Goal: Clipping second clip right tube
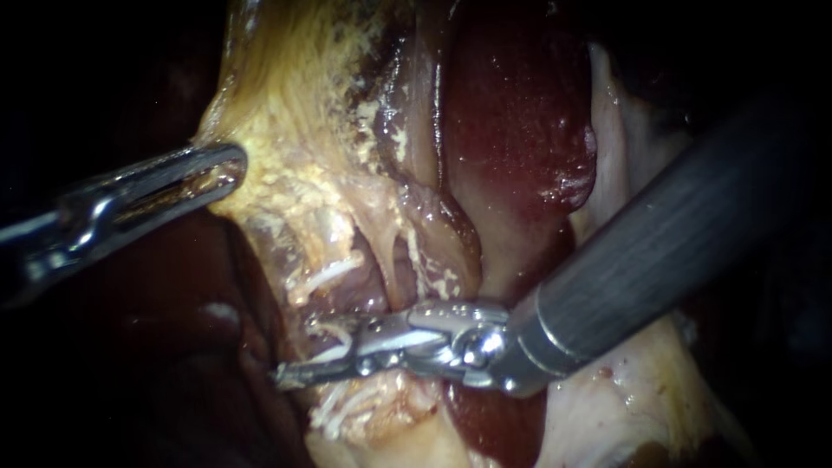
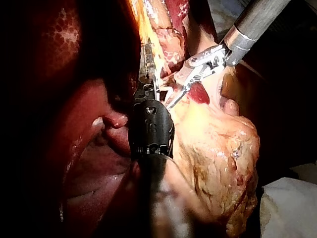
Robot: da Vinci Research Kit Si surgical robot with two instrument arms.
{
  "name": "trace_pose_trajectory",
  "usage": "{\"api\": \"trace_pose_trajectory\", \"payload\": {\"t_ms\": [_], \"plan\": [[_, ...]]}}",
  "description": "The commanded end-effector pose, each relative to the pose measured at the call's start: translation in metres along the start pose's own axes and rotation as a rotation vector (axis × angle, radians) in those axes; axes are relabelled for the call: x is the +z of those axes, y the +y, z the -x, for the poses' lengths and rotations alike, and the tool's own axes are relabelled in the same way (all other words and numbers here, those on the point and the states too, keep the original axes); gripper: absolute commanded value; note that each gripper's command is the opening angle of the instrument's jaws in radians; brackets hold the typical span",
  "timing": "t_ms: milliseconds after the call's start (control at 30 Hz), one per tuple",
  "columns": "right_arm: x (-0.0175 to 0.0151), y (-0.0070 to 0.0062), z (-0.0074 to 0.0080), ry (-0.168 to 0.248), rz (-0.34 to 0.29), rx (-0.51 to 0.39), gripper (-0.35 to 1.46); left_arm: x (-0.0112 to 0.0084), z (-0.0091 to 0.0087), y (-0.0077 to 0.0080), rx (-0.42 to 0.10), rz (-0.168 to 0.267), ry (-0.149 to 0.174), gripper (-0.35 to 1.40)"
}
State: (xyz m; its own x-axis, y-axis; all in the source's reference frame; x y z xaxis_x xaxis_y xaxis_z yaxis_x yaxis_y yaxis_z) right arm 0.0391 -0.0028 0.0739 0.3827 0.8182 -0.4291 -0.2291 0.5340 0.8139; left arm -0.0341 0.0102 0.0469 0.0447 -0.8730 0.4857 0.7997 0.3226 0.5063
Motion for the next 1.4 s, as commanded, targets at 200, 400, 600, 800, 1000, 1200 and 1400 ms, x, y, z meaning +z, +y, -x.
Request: {"api": "trace_pose_trajectory", "payload": {"t_ms": [200,400,600,800,1000,1200,1400], "plan": [[-0.0041,-0.0008,-0.0008,-0.012,-0.023,-0.044,0.6,-0.0001,0.0,0.0001,0.0,-0.001,0.0,-0.35],[-0.0078,-0.0022,-0.0019,0.0,-0.053,-0.058,0.6,0.0,0.0,0.0003,0.001,-0.002,0.0,-0.35],[-0.0121,-0.0027,-0.0034,0.014,-0.034,-0.079,0.6,-0.0001,0.0,0.0003,0.001,-0.002,0.0,-0.35],[-0.0146,-0.0012,-0.0037,0.029,-0.007,-0.096,0.6,-0.0001,0.0,0.0003,0.001,-0.002,0.0,-0.35],[-0.0142,0.0004,-0.0032,0.032,0.001,-0.095,0.6,-0.0001,0.0,0.0003,0.001,-0.003,0.0,-0.35],[-0.0127,0.0024,-0.0018,0.032,0.003,-0.103,0.6,-0.0002,0.0,0.0003,0.001,-0.002,0.0,-0.35],[-0.0105,0.0043,-0.0003,0.028,-0.007,-0.114,0.6,-0.0002,0.0,0.0003,0.001,-0.002,0.0,-0.35]]}}
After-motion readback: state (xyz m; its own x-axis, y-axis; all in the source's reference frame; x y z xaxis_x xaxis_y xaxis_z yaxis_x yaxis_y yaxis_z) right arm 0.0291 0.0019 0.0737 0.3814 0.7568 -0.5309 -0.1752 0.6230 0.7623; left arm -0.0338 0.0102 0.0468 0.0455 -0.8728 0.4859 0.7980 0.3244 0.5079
